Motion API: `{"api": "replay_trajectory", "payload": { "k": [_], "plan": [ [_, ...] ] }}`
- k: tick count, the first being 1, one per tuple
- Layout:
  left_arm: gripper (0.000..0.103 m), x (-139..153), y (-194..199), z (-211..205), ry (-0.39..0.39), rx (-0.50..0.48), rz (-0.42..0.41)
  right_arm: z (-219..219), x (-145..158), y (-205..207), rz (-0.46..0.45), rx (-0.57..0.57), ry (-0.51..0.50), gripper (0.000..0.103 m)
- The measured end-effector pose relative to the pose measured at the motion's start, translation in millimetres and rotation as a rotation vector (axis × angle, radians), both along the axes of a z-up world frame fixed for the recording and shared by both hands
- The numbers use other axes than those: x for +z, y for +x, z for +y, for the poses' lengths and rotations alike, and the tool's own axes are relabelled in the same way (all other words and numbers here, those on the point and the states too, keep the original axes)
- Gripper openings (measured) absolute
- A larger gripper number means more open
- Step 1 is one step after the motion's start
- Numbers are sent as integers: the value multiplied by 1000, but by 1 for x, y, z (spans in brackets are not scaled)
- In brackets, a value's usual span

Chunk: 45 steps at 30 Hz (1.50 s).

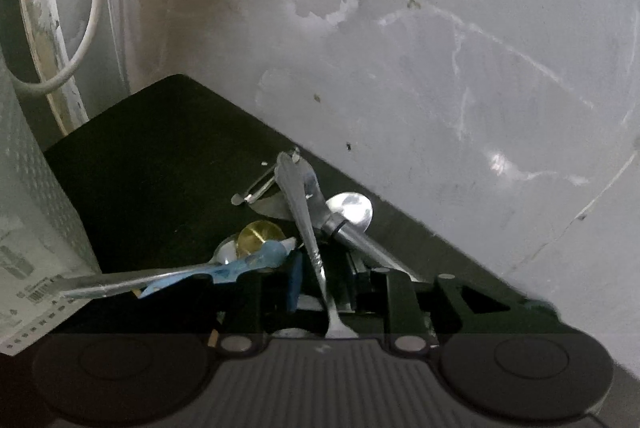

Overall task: Organize utensils
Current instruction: 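Grasp a silver fork from the utensil pile with the right tool while the left tool holds the basket, then carry the fork over the basket and release it inside with the right tool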

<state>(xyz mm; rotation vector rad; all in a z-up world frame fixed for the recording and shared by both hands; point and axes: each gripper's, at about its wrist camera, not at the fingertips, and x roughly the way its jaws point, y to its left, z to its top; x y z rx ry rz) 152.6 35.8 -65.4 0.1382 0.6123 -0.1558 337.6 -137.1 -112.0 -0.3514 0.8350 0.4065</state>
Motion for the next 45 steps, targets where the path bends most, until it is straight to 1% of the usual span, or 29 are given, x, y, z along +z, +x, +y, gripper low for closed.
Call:
{"api": "replay_trajectory", "payload": {
  "k": [10, 13, 16, 18, 20, 23, 27, 31, 38, 45],
  "plan": [
    [77, 1, 1, 1, -3, -2, 3, -13, -2, 21, 89, -16, 120, 23],
    [77, 1, 0, 1, -4, -2, 2, -15, -1, 24, 105, -20, 143, 13],
    [77, 1, 0, 1, -4, -2, 1, -13, -1, 22, 102, -19, 130, 10],
    [77, 1, 0, 1, -4, -2, 0, -12, 0, 18, 97, -15, 122, 7],
    [77, 1, 0, 1, -5, -4, -2, -8, 0, 18, 92, -19, 121, 6],
    [77, 0, 0, 2, -6, -5, -4, -13, 2, 11, 66, -37, 149, 6],
    [77, 1, 0, 2, -5, -5, -5, -22, 8, -3, 48, -73, 218, 6],
    [77, 1, 0, 2, -5, -6, -7, -31, 16, -22, 11, -109, 290, 6],
    [77, -1, -3, 3, -7, -14, -27, -51, 34, -67, -106, -204, 478, 6],
    [77, -2, -3, 5, -9, -19, -32, -60, 58, -100, -193, -249, 563, 5]
  ]
}}
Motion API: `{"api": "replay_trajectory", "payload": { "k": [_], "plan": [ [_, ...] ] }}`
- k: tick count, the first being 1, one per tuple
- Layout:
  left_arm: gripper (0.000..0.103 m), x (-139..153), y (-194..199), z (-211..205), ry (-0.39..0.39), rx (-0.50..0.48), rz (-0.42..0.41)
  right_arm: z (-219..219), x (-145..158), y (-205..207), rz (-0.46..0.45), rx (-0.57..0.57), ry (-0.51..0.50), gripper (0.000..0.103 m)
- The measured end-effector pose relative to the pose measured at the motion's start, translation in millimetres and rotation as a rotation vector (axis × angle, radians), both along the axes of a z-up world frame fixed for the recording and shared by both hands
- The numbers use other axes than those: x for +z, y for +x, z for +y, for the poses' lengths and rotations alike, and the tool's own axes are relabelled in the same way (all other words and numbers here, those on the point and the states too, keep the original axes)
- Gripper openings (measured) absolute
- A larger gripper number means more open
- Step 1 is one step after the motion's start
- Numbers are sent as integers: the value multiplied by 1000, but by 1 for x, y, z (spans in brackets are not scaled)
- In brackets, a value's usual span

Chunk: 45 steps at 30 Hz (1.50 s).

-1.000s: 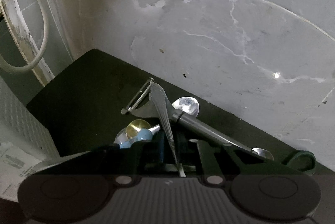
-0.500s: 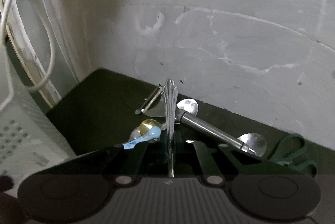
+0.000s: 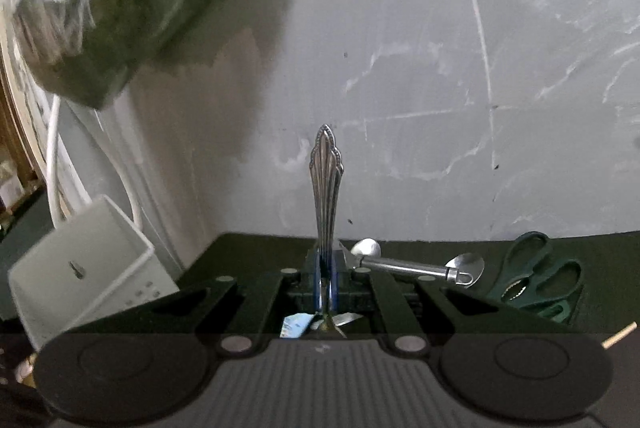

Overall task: Organize utensils
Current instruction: 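Carry the fork over the basket and release it inside with the right tool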

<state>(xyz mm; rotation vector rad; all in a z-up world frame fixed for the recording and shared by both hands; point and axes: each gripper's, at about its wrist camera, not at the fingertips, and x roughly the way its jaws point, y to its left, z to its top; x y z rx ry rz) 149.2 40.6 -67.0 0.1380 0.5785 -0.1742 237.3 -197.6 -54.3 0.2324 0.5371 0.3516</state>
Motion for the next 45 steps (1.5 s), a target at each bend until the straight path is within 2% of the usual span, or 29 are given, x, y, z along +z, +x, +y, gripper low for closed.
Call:
{"api": "replay_trajectory", "payload": {
  "k": [6, 9, 17, 23, 27, 35, 45],
  "plan": [
    [76, -1, -1, 0, -2, -4, -13, 1, 22, -15, -58, -19, 14, 1],
    [76, -1, -1, 1, -2, -11, -15, 5, 42, -24, -108, -9, 3, 1],
    [76, -1, -2, 3, -4, -36, -16, 12, 97, -44, -211, 17, 48, 1],
    [76, 0, -7, 2, -4, -53, -15, 34, 134, -70, -297, 147, 77, 1],
    [76, 1, -11, 0, -4, -65, -12, 57, 130, -76, -278, 232, 41, 1],
    [77, 2, -17, -1, -1, -72, -7, 90, 91, -71, -93, 319, -55, 1],
    [77, 4, -20, -1, 2, -71, 5, 103, 74, -85, -42, 394, -95, 2]
  ]
}}
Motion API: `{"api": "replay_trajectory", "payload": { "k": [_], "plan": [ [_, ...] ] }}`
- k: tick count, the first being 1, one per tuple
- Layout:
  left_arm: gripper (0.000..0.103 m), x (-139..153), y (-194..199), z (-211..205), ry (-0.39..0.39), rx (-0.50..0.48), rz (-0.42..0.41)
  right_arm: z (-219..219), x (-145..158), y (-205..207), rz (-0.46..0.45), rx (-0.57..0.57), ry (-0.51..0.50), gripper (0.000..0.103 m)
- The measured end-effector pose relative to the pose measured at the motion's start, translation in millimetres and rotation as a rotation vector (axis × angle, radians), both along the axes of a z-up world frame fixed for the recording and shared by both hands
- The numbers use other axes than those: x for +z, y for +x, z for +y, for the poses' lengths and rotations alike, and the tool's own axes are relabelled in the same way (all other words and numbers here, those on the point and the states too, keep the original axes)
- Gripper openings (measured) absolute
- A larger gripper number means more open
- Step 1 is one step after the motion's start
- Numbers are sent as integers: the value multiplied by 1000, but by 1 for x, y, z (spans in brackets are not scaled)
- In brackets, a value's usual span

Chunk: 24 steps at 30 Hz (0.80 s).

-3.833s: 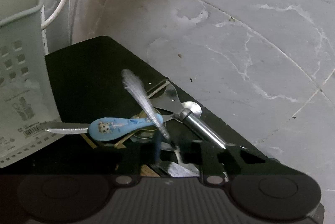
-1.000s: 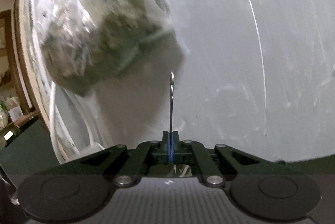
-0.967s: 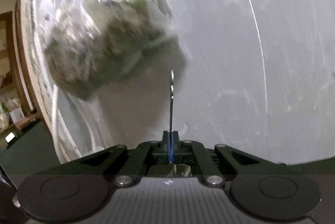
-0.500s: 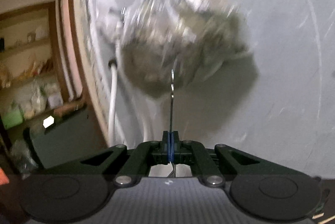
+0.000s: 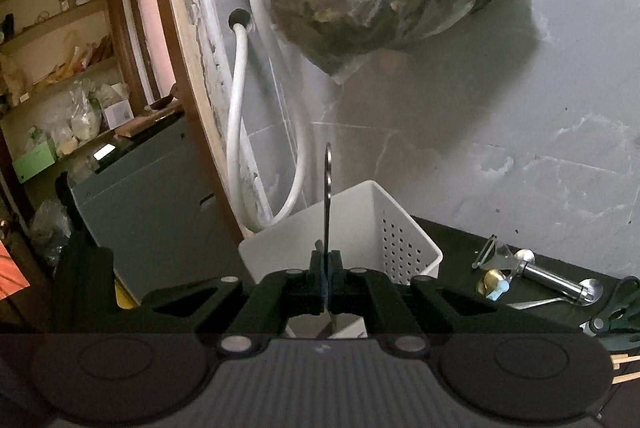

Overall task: Organize utensils
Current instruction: 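Carry the fork over the basket and release it inside with the right tool, then grasp a silver spoon from the pile with the right tool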

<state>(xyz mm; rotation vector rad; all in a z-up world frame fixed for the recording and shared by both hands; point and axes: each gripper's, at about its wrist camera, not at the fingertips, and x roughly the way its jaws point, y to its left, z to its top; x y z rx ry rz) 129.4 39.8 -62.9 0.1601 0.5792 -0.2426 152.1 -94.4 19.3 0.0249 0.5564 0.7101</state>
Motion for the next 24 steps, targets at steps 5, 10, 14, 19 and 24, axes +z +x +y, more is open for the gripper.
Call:
{"api": "replay_trajectory", "payload": {
  "k": [5, 10, 14, 19, 24],
  "plan": [
    [77, 0, 0, 0, 0, -1, 0, -4, -1, 2, 10, -1, 0, 3],
    [77, 0, 0, 0, 2, 2, 0, -9, 0, 4, 14, -8, 20, 15],
    [77, 0, 1, 0, 3, 5, 0, -15, 1, 4, 11, -19, 52, 29],
    [77, 0, 0, 1, 6, 20, 7, -28, 11, 4, -34, -55, 104, 66],
    [77, 2, -6, 12, 10, 53, 17, -44, 12, 5, -76, -125, 106, 99]
  ]
}}
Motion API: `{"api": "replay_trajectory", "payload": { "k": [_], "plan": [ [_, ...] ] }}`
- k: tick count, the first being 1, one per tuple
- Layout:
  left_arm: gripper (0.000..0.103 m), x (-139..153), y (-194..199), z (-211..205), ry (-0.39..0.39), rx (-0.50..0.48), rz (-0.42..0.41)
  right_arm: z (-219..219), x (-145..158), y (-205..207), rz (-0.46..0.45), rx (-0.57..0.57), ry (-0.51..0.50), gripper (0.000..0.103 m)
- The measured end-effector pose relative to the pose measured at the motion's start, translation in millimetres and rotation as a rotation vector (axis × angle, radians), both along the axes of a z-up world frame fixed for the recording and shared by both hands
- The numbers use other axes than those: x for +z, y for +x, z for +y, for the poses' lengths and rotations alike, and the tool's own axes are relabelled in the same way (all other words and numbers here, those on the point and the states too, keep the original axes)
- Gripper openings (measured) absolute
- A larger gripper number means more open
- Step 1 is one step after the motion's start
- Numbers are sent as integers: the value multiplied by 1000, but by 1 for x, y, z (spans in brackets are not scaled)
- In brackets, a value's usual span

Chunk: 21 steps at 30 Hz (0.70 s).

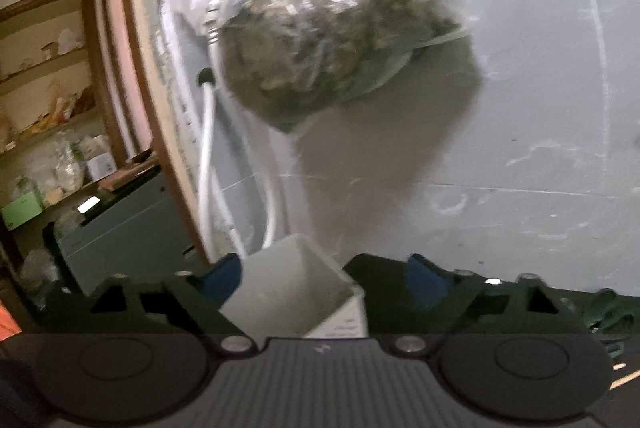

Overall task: Organize utensils
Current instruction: 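Grasp a silver spoon from the pile with the right tool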

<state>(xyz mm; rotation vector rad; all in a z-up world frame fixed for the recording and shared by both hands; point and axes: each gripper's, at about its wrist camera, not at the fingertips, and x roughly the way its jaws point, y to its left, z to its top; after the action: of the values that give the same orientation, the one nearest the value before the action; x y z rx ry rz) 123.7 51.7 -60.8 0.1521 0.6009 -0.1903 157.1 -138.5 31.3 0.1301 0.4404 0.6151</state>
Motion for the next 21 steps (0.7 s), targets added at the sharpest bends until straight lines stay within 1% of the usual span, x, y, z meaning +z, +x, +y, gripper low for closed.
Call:
{"api": "replay_trajectory", "payload": {
  "k": [2, 3, 5, 7, 9, 11, 13, 15, 16, 19, 21],
  "plan": [
    [77, 1, -3, 4, 2, 9, 4, -5, -6, 3, 5, -39, -21, 103],
    [77, 1, -5, 6, 1, 13, 5, -7, -9, 5, 8, -60, -42, 103],
    [77, 2, -8, 8, 2, 20, 8, -7, -21, 11, 34, -98, -116, 103],
    [77, 2, -10, 10, 2, 25, 9, -6, -38, 18, 80, -129, -206, 103],
    [77, 3, -11, 11, 3, 29, 9, -3, -55, 22, 119, -151, -281, 103],
    [77, 3, -12, 11, 3, 33, 10, 1, -71, 22, 137, -149, -339, 103],
    [77, 3, -12, 11, 3, 37, 10, 9, -87, 20, 129, -124, -409, 103],
    [77, 3, -12, 11, 3, 38, 10, 18, -102, 20, 102, -102, -498, 103],
    [77, 3, -13, 11, 2, 39, 10, 21, -108, 18, 86, -93, -526, 103],
    [77, 3, -12, 10, 2, 42, 9, 32, -123, 27, 46, -71, -589, 103],
    [77, 3, -12, 10, 2, 42, 9, 36, -128, 32, 19, -58, -596, 103]
  ]
}}
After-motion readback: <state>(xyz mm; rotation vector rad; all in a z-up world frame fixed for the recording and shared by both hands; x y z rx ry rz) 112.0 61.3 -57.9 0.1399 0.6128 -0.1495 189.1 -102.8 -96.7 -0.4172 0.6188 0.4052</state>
